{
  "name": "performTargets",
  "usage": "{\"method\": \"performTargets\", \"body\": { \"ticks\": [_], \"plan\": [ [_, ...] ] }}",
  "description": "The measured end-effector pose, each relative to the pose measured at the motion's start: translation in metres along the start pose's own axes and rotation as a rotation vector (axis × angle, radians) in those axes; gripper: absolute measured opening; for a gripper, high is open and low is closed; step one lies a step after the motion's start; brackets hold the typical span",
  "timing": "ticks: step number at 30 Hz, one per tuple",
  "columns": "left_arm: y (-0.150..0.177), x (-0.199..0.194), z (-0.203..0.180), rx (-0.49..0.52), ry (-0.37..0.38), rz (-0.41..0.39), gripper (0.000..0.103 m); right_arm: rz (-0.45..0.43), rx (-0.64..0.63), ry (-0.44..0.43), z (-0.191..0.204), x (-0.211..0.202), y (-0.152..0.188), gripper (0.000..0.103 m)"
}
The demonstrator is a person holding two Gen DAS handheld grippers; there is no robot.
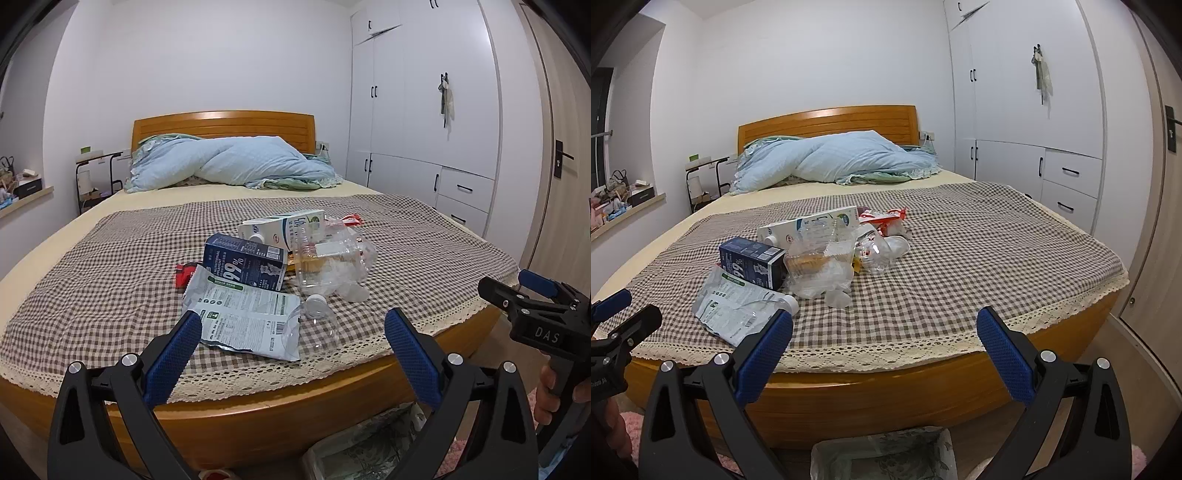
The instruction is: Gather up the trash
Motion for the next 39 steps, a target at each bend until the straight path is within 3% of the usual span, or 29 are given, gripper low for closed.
{"method": "performTargets", "body": {
  "ticks": [39],
  "plan": [
    [-0.0055,-0.0052,0.0020,-0.009,-0.002,-0.017,0.096,-0.008,-0.019,-0.004,0.0053,-0.0011,-0.0048,0.096]
  ]
}}
Point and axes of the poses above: each gripper's, at about its wrist camera, not at the fingertips, and x roughly the way its jaws point, z to its left, y to its underside, the point moved 7 cm from there along x, roughly the way its jaws point, and after that the axes turned 5 degrees about -x, right-handed, at the moved point
